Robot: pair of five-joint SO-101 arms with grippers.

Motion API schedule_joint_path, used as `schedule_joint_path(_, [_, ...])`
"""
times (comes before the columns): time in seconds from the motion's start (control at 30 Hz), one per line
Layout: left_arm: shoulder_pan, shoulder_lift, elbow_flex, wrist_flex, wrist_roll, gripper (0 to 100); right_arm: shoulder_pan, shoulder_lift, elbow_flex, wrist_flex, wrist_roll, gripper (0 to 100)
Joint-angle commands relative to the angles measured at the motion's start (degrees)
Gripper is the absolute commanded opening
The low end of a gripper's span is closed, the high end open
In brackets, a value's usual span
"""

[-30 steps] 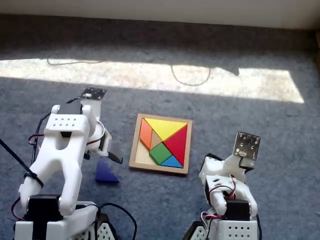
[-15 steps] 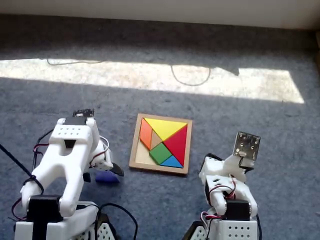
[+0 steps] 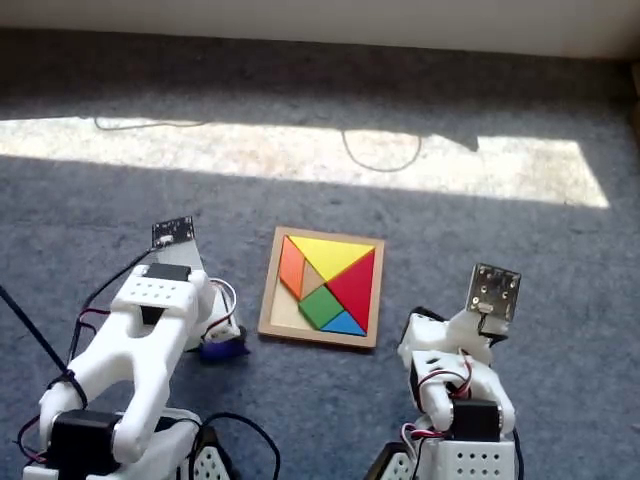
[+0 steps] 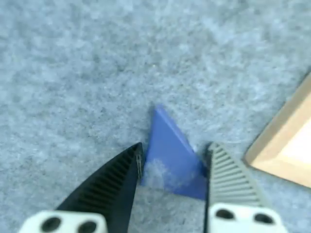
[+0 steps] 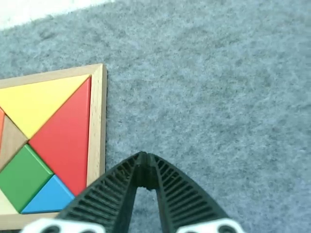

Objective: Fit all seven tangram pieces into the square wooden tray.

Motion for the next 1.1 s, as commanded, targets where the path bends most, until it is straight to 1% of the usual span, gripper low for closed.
schedule_joint_path(0.0, [-0.13, -0.57, 0.40, -1.93, 0.26, 5, 0.57, -0.75, 7.60, -0.04, 0.53, 0.3])
schedule_joint_path(0.07, [-0.04, -0.66, 0.40, -1.67, 0.18, 1, 0.57, -0.75, 7.60, -0.04, 0.53, 0.3])
schedule_joint_path(0.17, [-0.04, -0.66, -0.31, -1.49, 0.18, 1, 0.57, -0.75, 7.60, -0.04, 0.53, 0.3])
schedule_joint_path(0.23, [-0.04, -0.66, -1.98, 0.18, 0.18, 1, 0.57, -0.75, 7.60, -0.04, 0.53, 0.3])
schedule_joint_path(0.33, [-0.04, -0.66, -7.25, 5.98, 0.18, 1, 0.57, -0.75, 7.60, -0.04, 0.53, 0.3])
schedule_joint_path(0.53, [-0.31, -0.66, -19.74, 20.31, 0.18, 1, 0.57, -0.75, 7.60, -0.04, 0.53, 0.3])
schedule_joint_path(0.63, [-0.40, -0.75, -23.96, 24.70, -0.26, 1, 0.57, -0.75, 7.60, -0.04, 0.53, 0.3])
schedule_joint_path(0.73, [-0.84, -2.07, -25.63, 26.64, -2.90, 1, 0.57, -0.75, 7.60, -0.04, 0.53, 0.3])
schedule_joint_path(0.8, [-3.03, -4.79, -25.54, 26.55, -3.34, 1, 1.01, -0.75, 7.34, 0.22, 0.53, 0.3])
schedule_joint_path(0.9, [-8.66, -10.95, -25.63, 26.20, -4.40, 1, 2.51, -0.31, 3.30, 2.24, 0.53, 0.3])
schedule_joint_path(1.0, [-14.90, -17.27, -25.63, 26.20, -9.67, 1, 2.51, -0.22, -3.12, 7.25, 0.53, 0.3])
schedule_joint_path(1.07, [-19.56, -20.53, -25.54, 26.37, -11.87, 1, 1.63, -0.13, -7.60, 8.57, 0.53, 0.3])
